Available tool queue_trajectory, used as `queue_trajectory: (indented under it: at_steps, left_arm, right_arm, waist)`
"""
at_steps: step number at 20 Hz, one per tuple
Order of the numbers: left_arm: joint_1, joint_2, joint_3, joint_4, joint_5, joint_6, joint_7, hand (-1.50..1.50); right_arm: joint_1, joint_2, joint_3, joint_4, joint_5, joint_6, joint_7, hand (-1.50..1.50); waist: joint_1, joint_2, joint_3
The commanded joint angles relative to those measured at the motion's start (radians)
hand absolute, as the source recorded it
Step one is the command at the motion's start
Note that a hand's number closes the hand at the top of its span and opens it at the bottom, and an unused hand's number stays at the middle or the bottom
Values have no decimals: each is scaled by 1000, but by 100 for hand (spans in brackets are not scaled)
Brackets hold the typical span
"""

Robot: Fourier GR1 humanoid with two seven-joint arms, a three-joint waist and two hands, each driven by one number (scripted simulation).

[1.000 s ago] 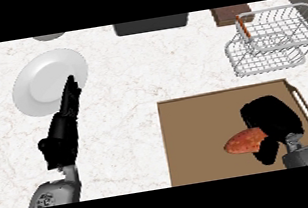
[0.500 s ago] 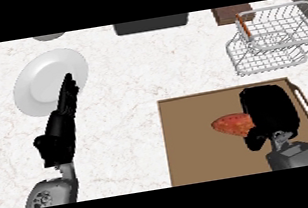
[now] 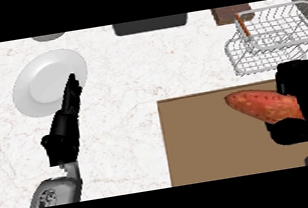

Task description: Pick the sweet potato from the tray and place it in the tiered basket

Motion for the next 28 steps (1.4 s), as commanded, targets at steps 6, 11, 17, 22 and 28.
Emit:
queue_trajectory:
  at_steps: [6, 11, 17, 22, 28]
  left_arm:
    - [-51, -9, 5, 7, 1, -1, 51, 0]
    - [-4, -8, -13, -15, -9, -3, 29, 0]
    - [2, 13, 19, -8, 25, -30, 2, 0]
    - [44, 5, -10, -52, 0, -23, 14, 0]
    - [-37, 18, 18, -54, 11, -32, 72, 0]
  right_arm:
    - [-412, -38, -297, -27, -132, 315, 47, 150]
    - [-526, 62, -413, 67, -243, 216, 157, 150]
    - [-682, -85, -481, 337, -256, 121, 102, 150]
    - [-550, -191, -445, 453, -243, -59, 0, 150]
    - [-595, -309, -457, 688, -248, -213, -84, 150]
  waist:
    - [7, 3, 1]
    - [18, 3, 1]
    - [18, 5, 1]
    - [19, 6, 1]
    - [21, 8, 1]
